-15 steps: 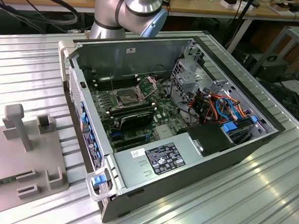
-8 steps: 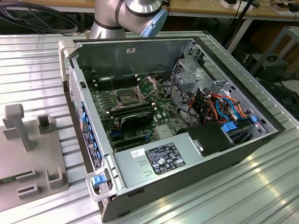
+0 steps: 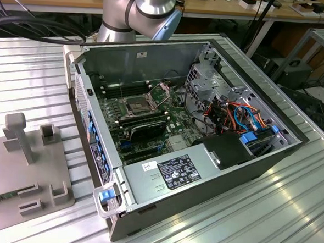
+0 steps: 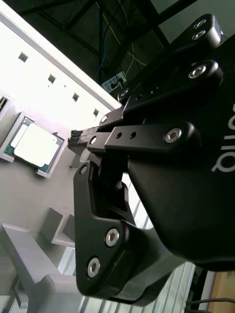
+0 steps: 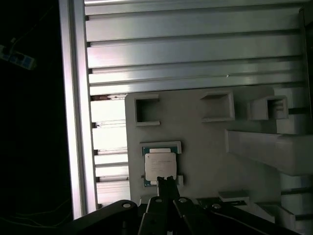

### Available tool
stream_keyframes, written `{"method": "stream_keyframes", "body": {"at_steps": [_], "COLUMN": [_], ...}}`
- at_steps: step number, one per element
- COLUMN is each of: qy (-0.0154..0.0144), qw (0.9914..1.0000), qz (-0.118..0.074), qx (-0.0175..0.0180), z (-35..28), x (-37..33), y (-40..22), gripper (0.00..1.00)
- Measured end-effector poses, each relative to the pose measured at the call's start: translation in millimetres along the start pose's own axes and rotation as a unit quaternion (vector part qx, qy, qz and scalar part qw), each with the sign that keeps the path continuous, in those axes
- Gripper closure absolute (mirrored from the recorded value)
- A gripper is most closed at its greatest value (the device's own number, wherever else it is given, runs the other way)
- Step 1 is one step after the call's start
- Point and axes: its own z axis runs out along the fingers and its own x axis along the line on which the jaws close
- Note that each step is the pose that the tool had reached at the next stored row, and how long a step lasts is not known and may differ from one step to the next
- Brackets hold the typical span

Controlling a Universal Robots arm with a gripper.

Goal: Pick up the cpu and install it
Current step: 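Reach for the cpu, then pick up the cpu and move it towards the insertion slot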

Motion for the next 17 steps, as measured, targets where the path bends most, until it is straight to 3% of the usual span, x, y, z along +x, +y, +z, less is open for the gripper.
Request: {"method": "stream_keyframes", "body": {"at_steps": [2,17], "qy": [0.0006,0.0009], "qw": [1.0,1.0], "qz": [0.0,0.0], "qx": [0.0,0.0001], "z": [2.9,7.6], "x": [0.1,0.1], "y": [-0.2,-0.4], "gripper": [0.89,0.89]}}
